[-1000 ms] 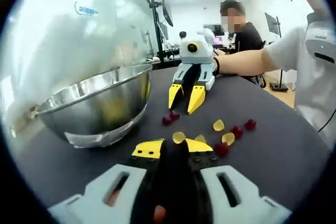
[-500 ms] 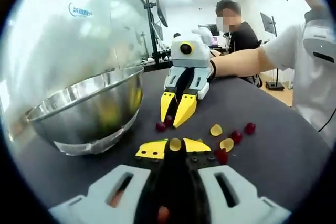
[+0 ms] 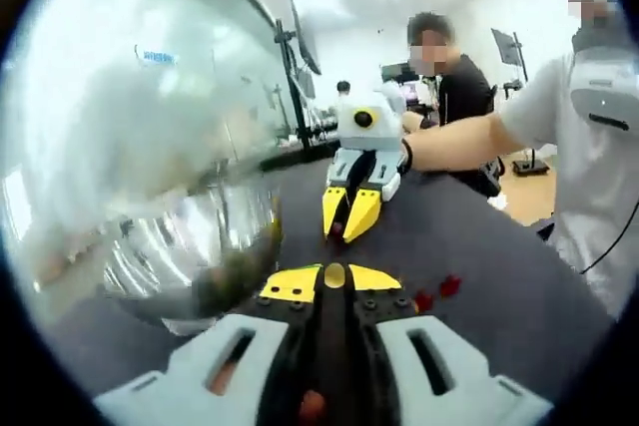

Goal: Pick candy and put bowl

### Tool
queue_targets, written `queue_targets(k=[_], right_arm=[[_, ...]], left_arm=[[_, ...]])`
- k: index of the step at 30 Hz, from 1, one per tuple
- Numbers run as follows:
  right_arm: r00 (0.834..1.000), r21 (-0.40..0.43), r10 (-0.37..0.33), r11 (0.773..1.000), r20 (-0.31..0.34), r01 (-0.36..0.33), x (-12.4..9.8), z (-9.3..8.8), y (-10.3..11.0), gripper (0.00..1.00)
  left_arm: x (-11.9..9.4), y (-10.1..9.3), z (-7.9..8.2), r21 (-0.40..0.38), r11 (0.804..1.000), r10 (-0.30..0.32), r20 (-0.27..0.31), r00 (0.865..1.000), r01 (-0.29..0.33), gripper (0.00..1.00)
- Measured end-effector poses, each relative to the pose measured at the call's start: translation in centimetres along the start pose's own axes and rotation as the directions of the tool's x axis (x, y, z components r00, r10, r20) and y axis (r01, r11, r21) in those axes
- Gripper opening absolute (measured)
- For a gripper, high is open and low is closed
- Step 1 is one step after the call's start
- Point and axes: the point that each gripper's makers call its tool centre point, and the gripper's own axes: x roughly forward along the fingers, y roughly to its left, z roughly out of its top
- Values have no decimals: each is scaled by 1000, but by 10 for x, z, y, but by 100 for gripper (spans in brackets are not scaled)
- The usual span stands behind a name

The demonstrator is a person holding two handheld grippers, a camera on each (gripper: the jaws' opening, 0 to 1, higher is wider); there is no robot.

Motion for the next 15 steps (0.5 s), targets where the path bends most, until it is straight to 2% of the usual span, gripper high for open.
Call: queue_targets(k=[2, 5, 6, 7, 8, 9, 12, 15], right_arm=[[999, -64, -25, 998, 28, 27, -3, 27, -13, 4], [995, -90, -95, 991, 38, 98, -2, 54, -45, 4], [991, -60, -125, 990, 41, 128, -1, 60, -59, 4], [986, -16, -161, 987, 41, 162, 1, 64, -73, 4], [984, -40, -172, 984, 35, 174, 5, 68, -81, 4], [981, -65, -190, 979, 24, 192, 7, 70, -89, 4], [979, -26, -201, 979, 15, 202, 17, 69, -102, 4], [975, -26, -221, 975, 10, 221, 23, 65, -109, 5]], left_arm=[[-6, 14, 27, 42, 998, 36, 36, 999, -38, 2], [-10, 52, 42, 9, 992, 126, 33, 991, -126, 2], [-9, 65, 44, -7, 988, 153, 33, 988, -152, 2], [-8, 73, 46, -5, 986, 168, 28, 985, -168, 3], [-7, 83, 46, 5, 981, 196, 20, 980, -196, 3], [-5, 86, 47, -4, 981, 193, 17, 981, -192, 3], [5, 98, 39, -11, 978, 209, -9, 978, -209, 3], [12, 107, 30, -23, 975, 220, -25, 975, -220, 3]])
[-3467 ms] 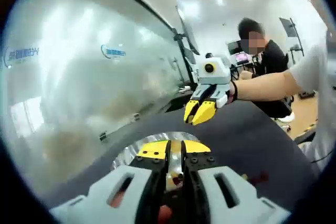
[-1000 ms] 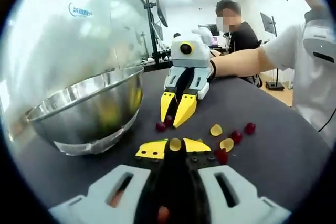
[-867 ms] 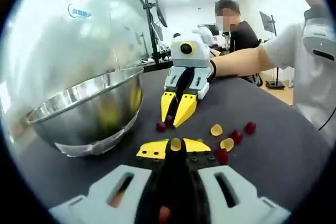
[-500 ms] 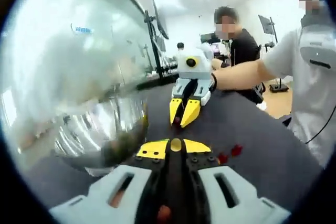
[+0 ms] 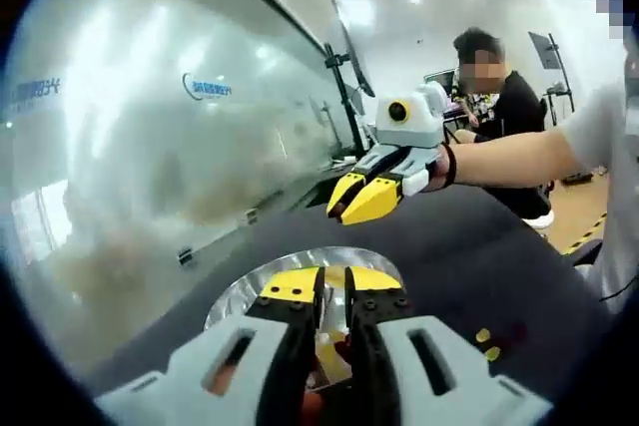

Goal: Pick candy and put bowl

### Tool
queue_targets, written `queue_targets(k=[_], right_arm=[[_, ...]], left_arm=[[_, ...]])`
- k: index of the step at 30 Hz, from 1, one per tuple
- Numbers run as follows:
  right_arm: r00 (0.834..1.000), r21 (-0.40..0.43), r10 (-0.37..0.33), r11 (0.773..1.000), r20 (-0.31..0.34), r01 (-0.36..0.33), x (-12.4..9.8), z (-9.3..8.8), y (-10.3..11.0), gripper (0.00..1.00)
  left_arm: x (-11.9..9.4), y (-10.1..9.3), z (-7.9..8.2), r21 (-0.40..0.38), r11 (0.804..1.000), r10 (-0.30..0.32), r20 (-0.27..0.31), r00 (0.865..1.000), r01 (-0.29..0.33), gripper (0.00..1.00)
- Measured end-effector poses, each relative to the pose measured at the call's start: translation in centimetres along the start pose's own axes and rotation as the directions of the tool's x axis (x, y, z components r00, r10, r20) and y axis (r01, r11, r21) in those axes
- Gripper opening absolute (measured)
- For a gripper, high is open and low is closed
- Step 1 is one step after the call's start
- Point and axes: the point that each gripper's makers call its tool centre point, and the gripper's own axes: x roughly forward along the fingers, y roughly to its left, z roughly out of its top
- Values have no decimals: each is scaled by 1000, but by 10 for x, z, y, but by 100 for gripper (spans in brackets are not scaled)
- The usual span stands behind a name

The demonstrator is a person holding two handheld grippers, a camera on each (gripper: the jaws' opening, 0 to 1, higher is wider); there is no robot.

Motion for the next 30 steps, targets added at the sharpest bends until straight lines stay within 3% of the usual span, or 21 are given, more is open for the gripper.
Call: queue_targets(k=[2, 3, 4, 6, 12, 15, 18, 19, 22, 24, 25, 26, 28, 29, 30], right_arm=[[1000, 7, 1, 1000, 1, -1, 4, -4, -2, 5], [999, -6, 35, 999, -6, -35, 6, -8, 3, 8], [998, -6, 52, 999, -36, -52, 7, -16, 8, 17], [995, -48, 59, 997, -75, -63, 8, -28, 10, 23], [998, 3, 62, 998, -27, -62, 5, -19, 9, 20], [998, 12, 69, 998, 10, -69, -4, -8, 16, 20], [993, 7, 109, 994, 46, -110, -32, -10, 42, 20], [990, -3, 132, 991, 44, -132, -44, -18, 54, 20], [976, 30, 219, 975, -13, -219, -75, -55, 89, 20], [953, 64, 289, 957, -94, -284, -93, -93, 112, 20], [936, 81, 309, 951, -169, -299, -103, -118, 121, 20], [927, 90, 321, 947, -192, -309, -107, -130, 127, 20], [917, 149, 331, 941, -221, -304, -111, -145, 132, 20], [929, 161, 323, 942, -183, -295, -108, -141, 132, 19], [929, 167, 324, 941, -179, -296, -106, -139, 131, 19]], left_arm=[[2, 4, -3, -7, 1000, 7, -3, 1000, -7, 3], [3, 4, -5, -9, 1000, 12, -3, 1000, -12, 4], [4, 9, -6, -2, 999, 35, -11, 999, -35, 9], [4, 10, -7, 0, 999, 43, -12, 999, -44, 18], [0, 3, -2, 14, 1000, 21, 0, 1000, -21, 16], [-9, -9, 3, 17, 1000, 1, 14, 1000, -1, 16], [-33, -45, 2, 22, 996, -86, 46, 995, 85, 16], [-45, -59, -5, 14, 993, -114, 44, 993, 113, 16], [-82, -109, -55, -9, 971, -238, -67, 969, 238, 16], [-96, -122, -87, -19, 969, -245, -145, 959, 244, 16], [-99, -125, -94, -28, 970, -244, -154, 957, 243, 16], [-102, -128, -101, -76, 968, -250, -149, 957, 241, 16], [-102, -131, -113, -114, 964, -255, -161, 954, 239, 16], [-99, -132, -117, -111, 964, -256, -166, 952, 240, 16], [-97, -135, -121, -116, 962, -265, -175, 948, 247, 15]])
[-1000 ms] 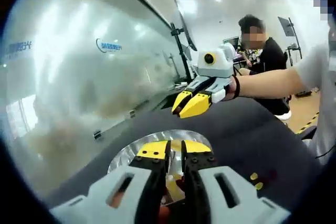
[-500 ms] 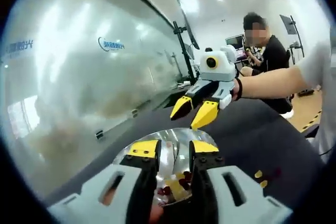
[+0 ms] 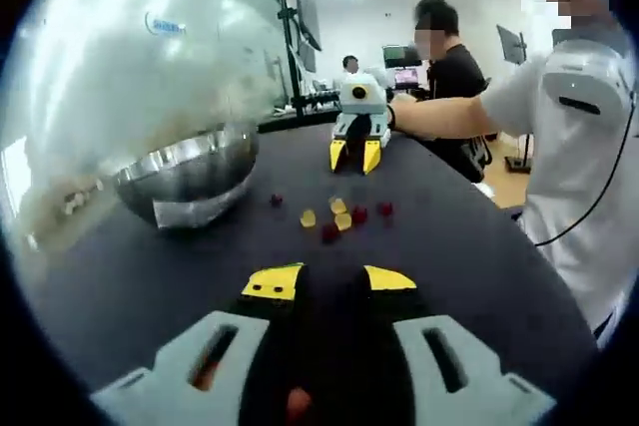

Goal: Pick candy and put bowl

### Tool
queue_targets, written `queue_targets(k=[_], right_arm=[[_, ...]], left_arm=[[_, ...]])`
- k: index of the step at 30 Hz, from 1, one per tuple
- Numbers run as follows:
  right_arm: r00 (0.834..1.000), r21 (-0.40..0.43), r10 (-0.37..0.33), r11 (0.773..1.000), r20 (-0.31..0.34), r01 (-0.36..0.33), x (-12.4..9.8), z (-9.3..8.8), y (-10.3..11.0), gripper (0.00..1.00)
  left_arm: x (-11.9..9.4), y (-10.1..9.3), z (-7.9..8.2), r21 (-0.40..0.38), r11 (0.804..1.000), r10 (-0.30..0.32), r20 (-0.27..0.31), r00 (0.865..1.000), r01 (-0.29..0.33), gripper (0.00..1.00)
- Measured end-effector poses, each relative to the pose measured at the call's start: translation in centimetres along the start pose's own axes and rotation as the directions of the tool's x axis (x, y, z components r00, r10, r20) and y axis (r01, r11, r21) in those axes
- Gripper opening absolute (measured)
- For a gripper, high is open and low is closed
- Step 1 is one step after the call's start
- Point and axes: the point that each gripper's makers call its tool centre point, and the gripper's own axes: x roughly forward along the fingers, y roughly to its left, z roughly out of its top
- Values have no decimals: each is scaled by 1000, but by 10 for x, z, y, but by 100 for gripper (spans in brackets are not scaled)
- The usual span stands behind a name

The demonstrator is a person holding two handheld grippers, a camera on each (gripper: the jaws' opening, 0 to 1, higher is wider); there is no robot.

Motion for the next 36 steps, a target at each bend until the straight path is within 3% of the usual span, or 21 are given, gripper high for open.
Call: queue_targets(k=[1, 9, 15, 23, 36], right_arm=[[1000, -1, 0, 1000, -21, 0, 3, -1, -1, 19], [997, -30, 79, 996, -17, -80, 49, 16, 4, 19], [990, -72, 138, 988, -13, -139, 77, 28, 14, 17], [986, -124, 164, 979, -9, -163, 91, 33, 21, 6], [990, -139, 141, 980, -5, -141, 84, 37, 19, 4]], left_arm=[[5, 1, 5, -22, 1000, -1, 26, 1000, 1, 15], [41, 9, 16, 6, 1000, -27, 29, 999, 27, 14], [56, 3, 21, 19, 997, -72, 32, 997, 71, 10], [57, -2, 22, 34, 995, -91, 46, 995, 90, 6], [51, 1, 29, 59, 997, -59, 61, 996, 56, 3]])
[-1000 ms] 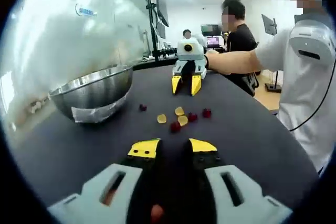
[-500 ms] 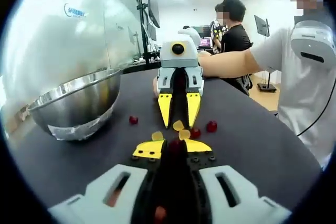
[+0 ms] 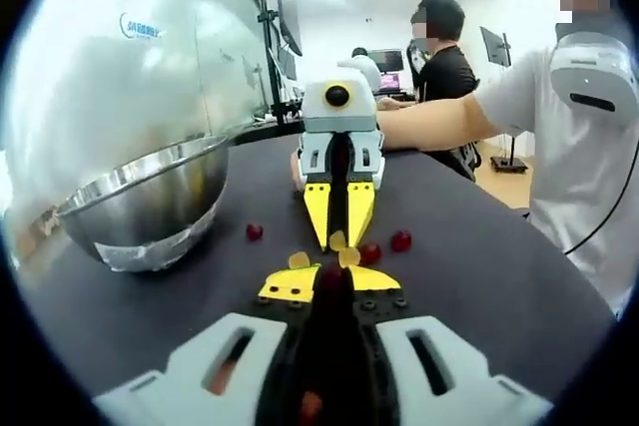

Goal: Pick candy and put bowl

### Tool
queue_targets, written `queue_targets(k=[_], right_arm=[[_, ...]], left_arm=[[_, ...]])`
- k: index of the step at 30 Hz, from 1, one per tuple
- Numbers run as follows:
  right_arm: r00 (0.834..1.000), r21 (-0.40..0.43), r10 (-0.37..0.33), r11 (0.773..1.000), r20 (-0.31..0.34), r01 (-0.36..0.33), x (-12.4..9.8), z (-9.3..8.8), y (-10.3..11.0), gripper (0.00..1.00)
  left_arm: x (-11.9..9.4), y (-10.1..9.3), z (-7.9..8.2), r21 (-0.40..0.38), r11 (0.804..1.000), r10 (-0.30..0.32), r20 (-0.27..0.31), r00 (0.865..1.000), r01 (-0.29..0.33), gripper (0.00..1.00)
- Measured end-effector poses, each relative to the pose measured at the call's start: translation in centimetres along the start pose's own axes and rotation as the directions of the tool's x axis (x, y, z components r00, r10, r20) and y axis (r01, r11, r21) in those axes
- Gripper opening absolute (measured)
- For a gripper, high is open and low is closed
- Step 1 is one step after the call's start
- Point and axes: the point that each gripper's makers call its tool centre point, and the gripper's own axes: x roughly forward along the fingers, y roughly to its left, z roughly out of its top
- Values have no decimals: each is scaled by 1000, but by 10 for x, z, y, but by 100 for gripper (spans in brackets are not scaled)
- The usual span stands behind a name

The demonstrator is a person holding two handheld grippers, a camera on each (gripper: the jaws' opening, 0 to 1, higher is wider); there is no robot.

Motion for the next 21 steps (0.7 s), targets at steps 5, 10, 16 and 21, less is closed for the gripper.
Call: queue_targets(k=[5, 10, 16, 21], right_arm=[[978, -26, -114, 992, 174, 121, -36, 61, -35, 4], [919, -10, -334, 939, 207, 344, -63, 106, -112, 4], [869, 34, -473, 880, 148, 473, -64, 103, -165, 5], [866, 54, -483, 875, 130, 480, -58, 92, -169, 23]], left_arm=[[-24, 46, 72, 25, 985, 162, 176, 971, -169, 3], [-35, 104, 111, -27, 959, 282, 219, 934, -284, 3], [-19, 148, 100, -69, 933, 360, 156, 920, -354, 5], [-8, 147, 88, -62, 938, 345, 118, 931, -340, 20]])
